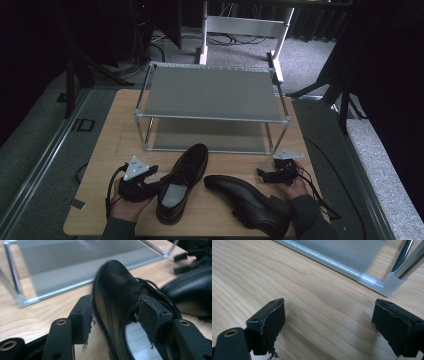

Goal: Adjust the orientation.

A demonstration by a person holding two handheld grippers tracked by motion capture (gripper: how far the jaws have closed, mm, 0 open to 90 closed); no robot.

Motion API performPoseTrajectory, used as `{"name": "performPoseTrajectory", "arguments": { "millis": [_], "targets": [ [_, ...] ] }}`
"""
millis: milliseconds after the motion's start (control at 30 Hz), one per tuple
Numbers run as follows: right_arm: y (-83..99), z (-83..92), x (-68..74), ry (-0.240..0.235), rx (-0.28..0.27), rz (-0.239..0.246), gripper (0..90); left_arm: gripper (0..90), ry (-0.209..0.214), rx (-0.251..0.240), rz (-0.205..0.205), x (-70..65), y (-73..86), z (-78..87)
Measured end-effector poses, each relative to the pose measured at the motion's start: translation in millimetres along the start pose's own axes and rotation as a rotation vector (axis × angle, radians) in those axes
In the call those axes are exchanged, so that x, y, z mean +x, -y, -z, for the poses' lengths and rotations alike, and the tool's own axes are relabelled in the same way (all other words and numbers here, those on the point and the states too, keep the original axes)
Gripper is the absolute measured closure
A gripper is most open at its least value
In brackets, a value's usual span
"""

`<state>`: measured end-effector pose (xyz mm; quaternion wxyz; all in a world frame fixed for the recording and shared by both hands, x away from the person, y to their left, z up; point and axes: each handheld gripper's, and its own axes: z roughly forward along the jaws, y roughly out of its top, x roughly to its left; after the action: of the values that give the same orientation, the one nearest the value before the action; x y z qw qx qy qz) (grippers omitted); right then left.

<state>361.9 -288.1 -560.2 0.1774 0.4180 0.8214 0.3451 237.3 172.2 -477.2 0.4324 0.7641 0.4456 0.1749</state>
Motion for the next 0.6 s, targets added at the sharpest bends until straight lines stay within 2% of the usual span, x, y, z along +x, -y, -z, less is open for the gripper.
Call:
{"name": "performPoseTrajectory", "arguments": {
  "millis": [33, 67, 100, 133, 167, 233, 300, 467, 533, 600],
  "targets": [
    [0.0, 0.0, 0.0, 0.000, 0.000, 0.000, 11.1, 44.7, 0.015, 0.018, -0.030, -5.0, 0.8, -1.4],
    [0.0, 0.0, 0.0, 0.000, 0.000, 0.000, 11.1, 44.7, 0.015, 0.018, -0.030, -5.0, 0.8, -1.4],
    [0.0, 0.0, 0.0, 0.000, 0.000, 0.000, 11.1, 44.7, 0.018, 0.042, -0.058, -9.2, 2.0, -4.9],
    [0.0, 0.0, 0.0, 0.000, 0.000, 0.000, 11.1, 44.8, 0.018, 0.042, -0.058, -9.2, 2.0, -4.9],
    [0.0, 0.0, 0.0, 0.000, 0.000, 0.000, 11.1, 45.4, 0.011, 0.074, -0.083, -11.6, 2.9, -10.2],
    [0.0, 0.0, 0.0, 0.000, 0.000, 0.000, 11.1, 46.2, 0.011, 0.086, -0.089, -12.3, 3.0, -13.6],
    [0.0, 0.0, 0.0, 0.000, 0.000, 0.000, 11.1, 50.5, -0.011, 0.118, -0.103, -13.5, 2.4, -24.6],
    [0.0, 0.0, -0.1, 0.000, 0.000, 0.000, 11.1, 69.9, -0.029, 0.075, -0.108, -12.3, -0.2, -25.6],
    [0.0, 0.0, -0.1, 0.000, 0.000, 0.000, 11.1, 75.2, -0.073, 0.057, -0.140, -16.5, -0.2, -24.7],
    [0.0, 0.0, 0.0, 0.000, 0.001, -0.001, 11.1, 78.6, -0.111, 0.031, -0.148, -18.9, 0.0, -24.6]
  ]
}}
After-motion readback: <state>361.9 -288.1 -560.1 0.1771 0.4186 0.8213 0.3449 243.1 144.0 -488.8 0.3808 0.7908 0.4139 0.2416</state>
